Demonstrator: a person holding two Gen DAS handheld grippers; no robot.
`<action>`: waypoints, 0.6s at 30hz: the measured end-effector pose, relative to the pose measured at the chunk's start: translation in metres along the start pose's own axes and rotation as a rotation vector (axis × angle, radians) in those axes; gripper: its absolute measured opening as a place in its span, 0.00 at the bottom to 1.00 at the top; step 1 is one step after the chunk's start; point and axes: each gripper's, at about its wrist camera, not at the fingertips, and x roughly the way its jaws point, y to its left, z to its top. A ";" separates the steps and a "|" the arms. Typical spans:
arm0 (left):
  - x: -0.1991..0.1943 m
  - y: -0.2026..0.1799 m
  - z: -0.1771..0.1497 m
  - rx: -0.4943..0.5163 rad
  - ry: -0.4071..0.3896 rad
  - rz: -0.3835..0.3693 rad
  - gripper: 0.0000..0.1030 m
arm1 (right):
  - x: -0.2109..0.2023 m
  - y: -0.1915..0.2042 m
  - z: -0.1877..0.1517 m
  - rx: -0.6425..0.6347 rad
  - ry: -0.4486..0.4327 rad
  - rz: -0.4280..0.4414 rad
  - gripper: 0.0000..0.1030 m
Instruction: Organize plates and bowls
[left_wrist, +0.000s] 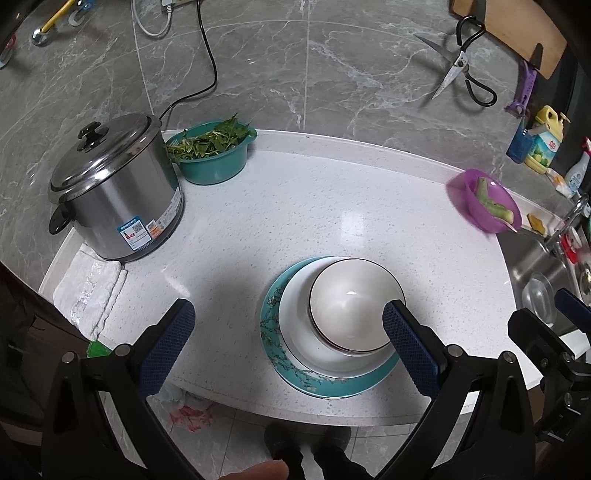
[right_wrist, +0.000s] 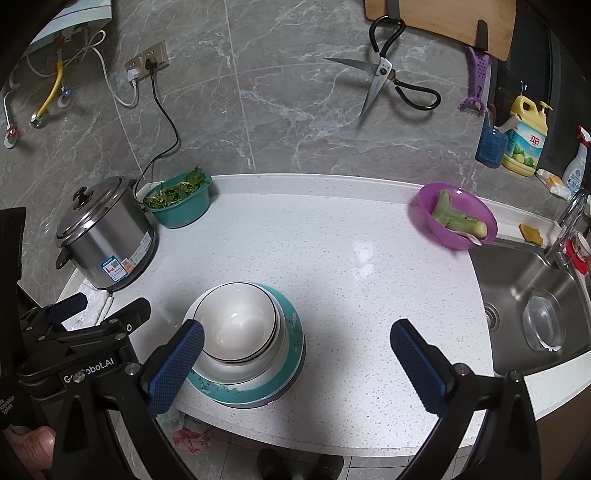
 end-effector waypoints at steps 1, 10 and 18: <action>0.000 0.000 0.000 0.001 0.000 0.000 1.00 | 0.000 0.000 0.000 0.001 0.000 0.000 1.00; -0.001 -0.003 -0.002 0.005 -0.005 0.003 1.00 | 0.002 0.001 0.000 0.014 0.007 -0.004 1.00; -0.001 -0.003 -0.002 0.003 -0.002 0.000 1.00 | 0.002 0.002 0.000 0.015 0.009 -0.005 1.00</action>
